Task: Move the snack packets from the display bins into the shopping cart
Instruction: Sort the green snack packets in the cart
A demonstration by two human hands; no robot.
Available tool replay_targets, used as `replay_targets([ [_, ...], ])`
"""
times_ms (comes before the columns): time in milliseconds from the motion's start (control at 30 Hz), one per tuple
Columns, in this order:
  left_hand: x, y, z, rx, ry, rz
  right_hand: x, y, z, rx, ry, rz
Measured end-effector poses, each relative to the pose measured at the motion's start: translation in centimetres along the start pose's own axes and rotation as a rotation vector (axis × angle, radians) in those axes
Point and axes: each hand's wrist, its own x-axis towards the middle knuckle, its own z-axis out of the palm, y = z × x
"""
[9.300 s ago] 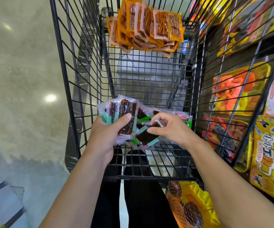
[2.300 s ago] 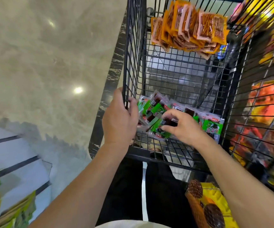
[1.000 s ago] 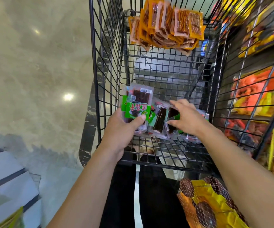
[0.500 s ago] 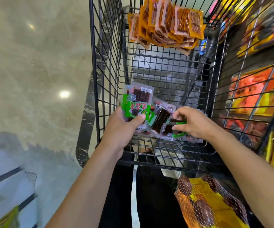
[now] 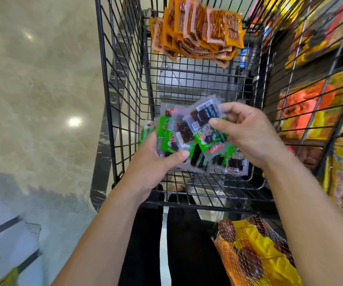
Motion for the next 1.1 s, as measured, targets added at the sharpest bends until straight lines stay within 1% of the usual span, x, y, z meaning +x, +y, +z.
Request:
replay_targets([
  [33,0.0,0.0,0.0,-0.025,-0.017,0.009,0.0,0.4,0.7,-0.026,0.057,-0.010],
  [100,-0.1,0.0,-0.2,-0.077,-0.058,0.018,-0.2,1.3,1.8,-0.032,0.116,-0.017],
  [200,-0.1,0.1,-0.2,-0.156,-0.075,0.016,-1.1,2.4,3.0,-0.141,0.121,-0.044],
  [367,0.0,0.2,0.5,-0.202,0.063,0.014,-2.4,2.7,4.1,-0.286,0.056,-0.087],
  [433,0.0,0.3,0.5,-0.199,0.065,0.010,-2.4,2.0,2.9,-0.311,0.002,-0.055],
  [467,0.0,0.3,0.4,-0.198,0.062,0.009,-2.0,1.9,2.0,-0.290,0.014,-0.032],
  [500,0.0,0.4,0.3,-0.202,0.064,0.005,-1.4,2.0,0.9,-0.287,0.062,-0.014],
  [533,0.1,0.4,0.2,-0.213,0.071,0.000,-0.7,2.4,-0.4,-0.336,0.123,0.005],
  [567,0.1,0.5,0.0,-0.230,0.081,-0.005,0.1,3.0,-1.6,-0.460,0.174,0.034],
  [600,0.2,0.5,-0.1,-0.247,0.091,-0.007,0.9,3.7,-2.8,-0.624,0.190,0.094],
  [667,0.3,0.5,-0.2,-0.267,0.111,-0.008,2.2,5.3,-4.5,-0.926,0.121,0.259],
  [700,0.4,0.5,-0.2,-0.271,0.121,-0.009,2.6,6.2,-4.8,-1.032,0.066,0.322],
  [800,0.5,0.3,-0.2,-0.276,0.131,-0.011,2.9,8.2,-4.7,-1.257,-0.051,0.381],
  [867,0.6,0.2,-0.1,-0.279,0.130,-0.012,2.8,8.9,-4.5,-1.298,-0.015,0.352],
  [1000,0.7,0.2,-0.1,-0.276,0.141,-0.016,2.5,9.0,-4.7,-1.274,0.084,0.325],
  [1100,0.8,0.1,-0.3,-0.280,0.136,-0.018,2.6,8.3,-5.3,-1.305,0.027,0.351],
])
